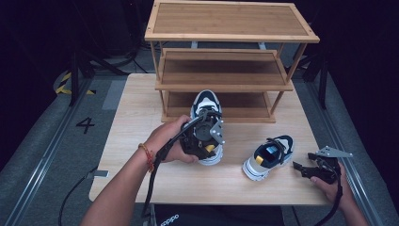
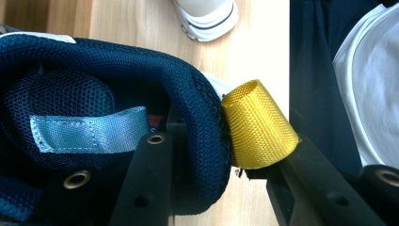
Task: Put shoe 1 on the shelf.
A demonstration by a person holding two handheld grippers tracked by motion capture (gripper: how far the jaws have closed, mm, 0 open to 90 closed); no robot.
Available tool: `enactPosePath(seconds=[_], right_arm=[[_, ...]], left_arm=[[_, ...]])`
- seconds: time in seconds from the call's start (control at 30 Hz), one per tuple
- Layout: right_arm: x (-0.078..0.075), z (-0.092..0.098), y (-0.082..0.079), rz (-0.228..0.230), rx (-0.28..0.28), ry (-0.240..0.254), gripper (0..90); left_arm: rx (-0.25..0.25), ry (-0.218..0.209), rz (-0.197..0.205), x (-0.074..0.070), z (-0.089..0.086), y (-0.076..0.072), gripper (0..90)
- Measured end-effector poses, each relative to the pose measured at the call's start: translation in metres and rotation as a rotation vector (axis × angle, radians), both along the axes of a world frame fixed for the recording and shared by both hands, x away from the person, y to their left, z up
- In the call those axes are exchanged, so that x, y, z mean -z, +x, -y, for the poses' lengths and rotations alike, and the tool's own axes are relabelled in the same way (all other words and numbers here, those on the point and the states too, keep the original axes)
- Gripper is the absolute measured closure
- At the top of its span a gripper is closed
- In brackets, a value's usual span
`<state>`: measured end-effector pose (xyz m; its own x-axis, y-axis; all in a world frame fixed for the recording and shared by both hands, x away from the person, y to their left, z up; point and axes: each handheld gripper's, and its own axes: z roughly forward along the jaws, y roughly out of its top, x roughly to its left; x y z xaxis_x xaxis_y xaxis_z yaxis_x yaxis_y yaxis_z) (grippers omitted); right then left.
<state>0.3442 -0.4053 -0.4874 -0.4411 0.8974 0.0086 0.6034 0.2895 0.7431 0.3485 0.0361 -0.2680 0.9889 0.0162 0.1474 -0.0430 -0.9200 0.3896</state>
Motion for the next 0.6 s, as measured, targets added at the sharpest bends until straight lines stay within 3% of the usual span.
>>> enactPosePath(seconds=[0.2,0.23,0.6], right_arm=[[0.000,0.000,0.000,0.000,0.000,0.000,19.5],[0.000,0.000,0.000,0.000,0.000,0.000,19.5],[0.000,0.000,0.000,0.000,0.000,0.000,19.5]], left_arm=[[0.007,0.010,0.033,-0.013,0.006,0.008,70.6],[0.001,0.007,0.051,-0.017,0.008,0.012,70.6],[-0.008,0.010,0.065,-0.038,0.023,0.061,70.1]])
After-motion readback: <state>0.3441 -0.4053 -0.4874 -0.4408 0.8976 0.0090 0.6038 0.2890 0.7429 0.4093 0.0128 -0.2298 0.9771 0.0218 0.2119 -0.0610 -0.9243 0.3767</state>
